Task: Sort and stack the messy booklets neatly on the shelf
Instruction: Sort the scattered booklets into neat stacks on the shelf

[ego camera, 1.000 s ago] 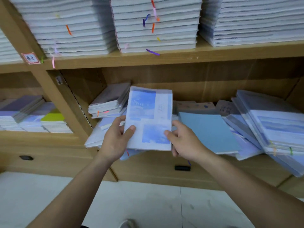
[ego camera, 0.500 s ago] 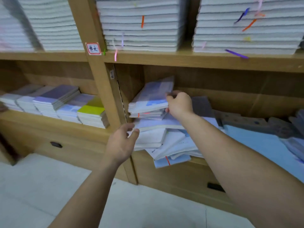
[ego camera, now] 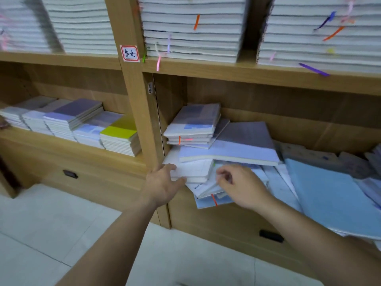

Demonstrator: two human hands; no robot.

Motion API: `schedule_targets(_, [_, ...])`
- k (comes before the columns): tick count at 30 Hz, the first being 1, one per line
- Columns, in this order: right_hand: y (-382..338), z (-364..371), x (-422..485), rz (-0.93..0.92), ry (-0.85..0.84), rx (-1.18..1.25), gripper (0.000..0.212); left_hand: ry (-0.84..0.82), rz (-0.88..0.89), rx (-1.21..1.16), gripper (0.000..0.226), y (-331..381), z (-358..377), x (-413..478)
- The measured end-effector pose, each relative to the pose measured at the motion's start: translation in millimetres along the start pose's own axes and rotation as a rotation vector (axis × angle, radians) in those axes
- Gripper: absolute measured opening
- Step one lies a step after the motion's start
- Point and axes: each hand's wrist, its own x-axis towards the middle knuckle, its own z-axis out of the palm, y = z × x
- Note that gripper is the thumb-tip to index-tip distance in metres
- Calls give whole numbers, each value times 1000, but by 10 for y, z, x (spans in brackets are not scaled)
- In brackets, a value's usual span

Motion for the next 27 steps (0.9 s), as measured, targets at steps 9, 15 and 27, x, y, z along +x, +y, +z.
schedule_targets(9, [-124, -68, -17, 163, 216, -42, 17, 47, 168, -70, 56, 130, 24, -91])
schedule_targets(15, [600, -572, 62, 447, 385, -136, 44, 160, 389, 53, 61, 435, 98, -22])
schedule_targets(27, [709, -545, 286, 437, 331, 458, 25, -35, 314, 164, 63, 755, 344, 157])
